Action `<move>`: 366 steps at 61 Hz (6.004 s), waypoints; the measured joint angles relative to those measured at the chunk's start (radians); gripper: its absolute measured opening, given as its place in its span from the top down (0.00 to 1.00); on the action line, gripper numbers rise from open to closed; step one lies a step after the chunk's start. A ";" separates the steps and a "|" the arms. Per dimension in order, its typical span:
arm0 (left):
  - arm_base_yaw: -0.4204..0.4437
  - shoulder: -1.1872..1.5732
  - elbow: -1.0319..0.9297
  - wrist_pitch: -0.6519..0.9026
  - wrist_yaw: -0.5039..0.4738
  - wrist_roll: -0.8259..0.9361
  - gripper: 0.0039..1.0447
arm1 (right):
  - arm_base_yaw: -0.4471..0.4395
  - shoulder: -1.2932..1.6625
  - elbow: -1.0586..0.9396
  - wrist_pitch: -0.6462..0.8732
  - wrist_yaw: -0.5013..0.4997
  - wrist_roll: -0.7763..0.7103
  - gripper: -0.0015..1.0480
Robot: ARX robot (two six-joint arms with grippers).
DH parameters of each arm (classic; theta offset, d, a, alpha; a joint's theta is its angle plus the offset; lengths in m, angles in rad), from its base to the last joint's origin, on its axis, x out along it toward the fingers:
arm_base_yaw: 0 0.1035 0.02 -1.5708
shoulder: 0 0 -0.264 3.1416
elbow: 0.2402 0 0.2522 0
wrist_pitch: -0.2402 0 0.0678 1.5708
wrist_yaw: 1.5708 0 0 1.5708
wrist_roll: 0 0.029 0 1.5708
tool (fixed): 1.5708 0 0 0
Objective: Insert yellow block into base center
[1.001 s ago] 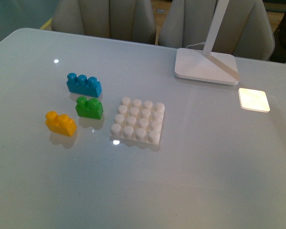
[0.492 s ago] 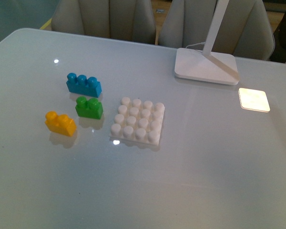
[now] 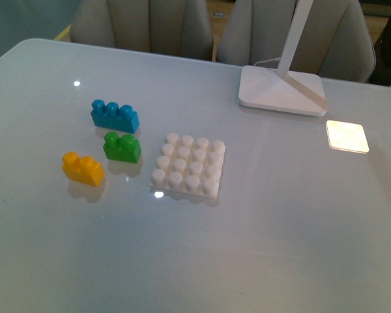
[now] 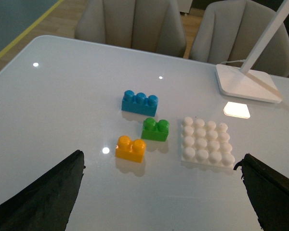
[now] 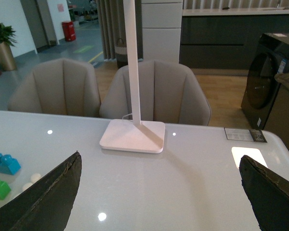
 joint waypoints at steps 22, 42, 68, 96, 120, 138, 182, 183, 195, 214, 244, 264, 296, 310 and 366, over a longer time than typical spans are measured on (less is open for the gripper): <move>-0.148 0.826 0.108 0.639 -0.084 -0.019 0.07 | 0.000 0.000 0.000 0.000 0.000 0.000 0.08; -0.076 1.358 0.288 0.840 -0.024 0.134 0.07 | 0.000 0.000 0.000 0.000 0.000 0.000 0.08; -0.014 1.643 0.497 0.824 0.011 0.284 0.07 | 0.000 0.000 0.000 0.000 0.000 0.000 0.08; 0.045 1.794 0.621 0.798 0.031 0.360 0.07 | 0.000 0.000 0.000 0.000 0.000 0.000 0.08; 0.064 1.846 0.665 0.761 0.054 0.358 0.07 | 0.000 0.000 0.000 0.000 0.000 0.000 0.08; 0.064 1.872 0.716 0.723 0.056 0.351 0.07 | 0.000 0.000 0.000 0.000 0.000 0.000 0.08; 0.050 1.921 0.783 0.684 0.045 0.338 0.30 | 0.000 0.000 0.000 0.000 0.000 0.000 0.08; 0.050 1.921 0.783 0.683 0.045 0.338 0.33 | 0.000 0.000 0.000 0.000 0.000 0.000 0.08; 0.039 1.921 0.785 0.682 0.031 0.334 0.40 | 0.000 0.000 0.000 0.000 0.000 0.000 0.08; -0.006 1.860 0.749 0.660 -0.010 0.287 0.40 | 0.000 0.000 0.000 0.000 0.000 0.000 0.08; -0.277 1.608 0.656 0.521 -0.205 0.033 0.40 | 0.000 0.000 0.000 0.000 0.000 0.000 0.08; -0.470 1.688 0.853 0.394 -0.293 -0.085 0.40 | 0.000 0.000 0.000 0.000 0.000 0.000 0.08; -0.486 1.851 1.055 0.298 -0.343 -0.091 0.40 | 0.000 0.000 0.000 0.000 0.000 0.000 0.08; -0.478 1.871 1.086 0.283 -0.352 -0.090 0.40 | 0.000 0.000 0.000 0.000 0.000 0.000 0.08; -0.451 1.921 1.135 0.273 -0.356 -0.071 0.40 | 0.000 0.000 0.000 0.000 0.000 0.000 0.08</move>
